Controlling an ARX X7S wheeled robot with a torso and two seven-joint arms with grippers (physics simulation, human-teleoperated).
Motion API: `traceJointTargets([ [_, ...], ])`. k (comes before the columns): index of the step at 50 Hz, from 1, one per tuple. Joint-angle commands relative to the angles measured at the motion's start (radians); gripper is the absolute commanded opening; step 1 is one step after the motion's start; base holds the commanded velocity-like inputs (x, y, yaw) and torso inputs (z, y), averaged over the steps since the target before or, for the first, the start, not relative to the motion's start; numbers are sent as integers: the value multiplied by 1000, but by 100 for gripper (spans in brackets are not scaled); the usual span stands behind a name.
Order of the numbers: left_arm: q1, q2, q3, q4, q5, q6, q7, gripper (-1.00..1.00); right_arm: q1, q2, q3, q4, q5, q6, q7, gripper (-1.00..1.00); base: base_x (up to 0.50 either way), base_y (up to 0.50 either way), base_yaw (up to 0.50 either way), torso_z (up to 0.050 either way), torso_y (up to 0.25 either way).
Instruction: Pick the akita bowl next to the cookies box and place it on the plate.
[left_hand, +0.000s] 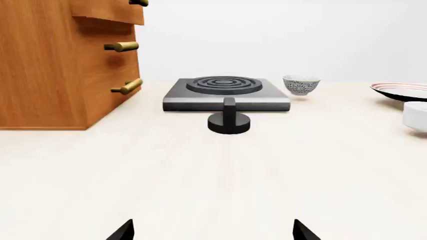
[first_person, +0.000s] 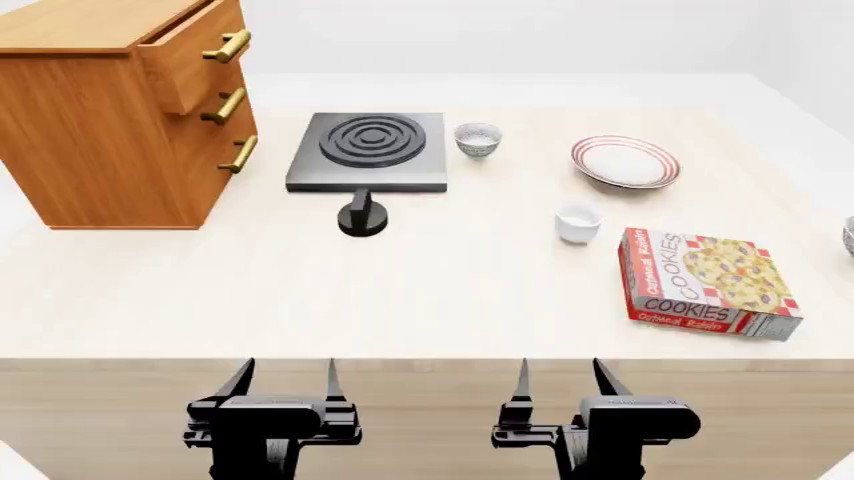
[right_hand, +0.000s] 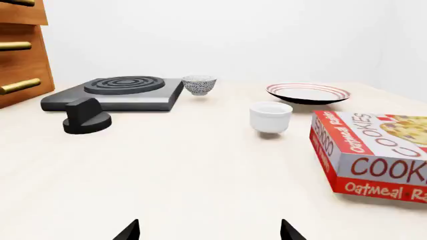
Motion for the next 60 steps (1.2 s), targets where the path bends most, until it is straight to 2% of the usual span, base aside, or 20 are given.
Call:
traceJointTargets([
  [1, 0, -16, 17, 15, -16, -10, -19, 100, -2, 18, -21, -18, 16, 10, 14, 100, 0, 0, 0, 0, 0],
  [13, 41, -58, 44, 172, -40, -84, -66, 100, -40, 58, -46, -158, 53, 36, 48, 100, 0, 0, 0, 0, 0],
  [17, 84, -75, 43, 342, -53, -143, -76, 100, -88, 69, -44, -343, 74, 99, 63, 100, 0, 0, 0, 0, 0],
  [28, 176, -110, 55, 676, -57, -245, -102, 100, -167, 100, -50, -654, 117, 179, 83, 100, 0, 0, 0, 0, 0],
  [35, 190, -121, 63, 713, -67, -244, -109, 100, -169, 118, -51, -641, 139, 143, 75, 100, 74, 0, 0, 0, 0],
  [48, 192, -137, 74, 722, -75, -243, -127, 100, -170, 138, -64, -611, 139, 111, 84, 100, 500, 0, 0, 0, 0],
  [60, 192, -149, 82, 718, -81, -242, -143, 100, -181, 152, -85, -682, 136, 169, 111, 100, 500, 0, 0, 0, 0],
])
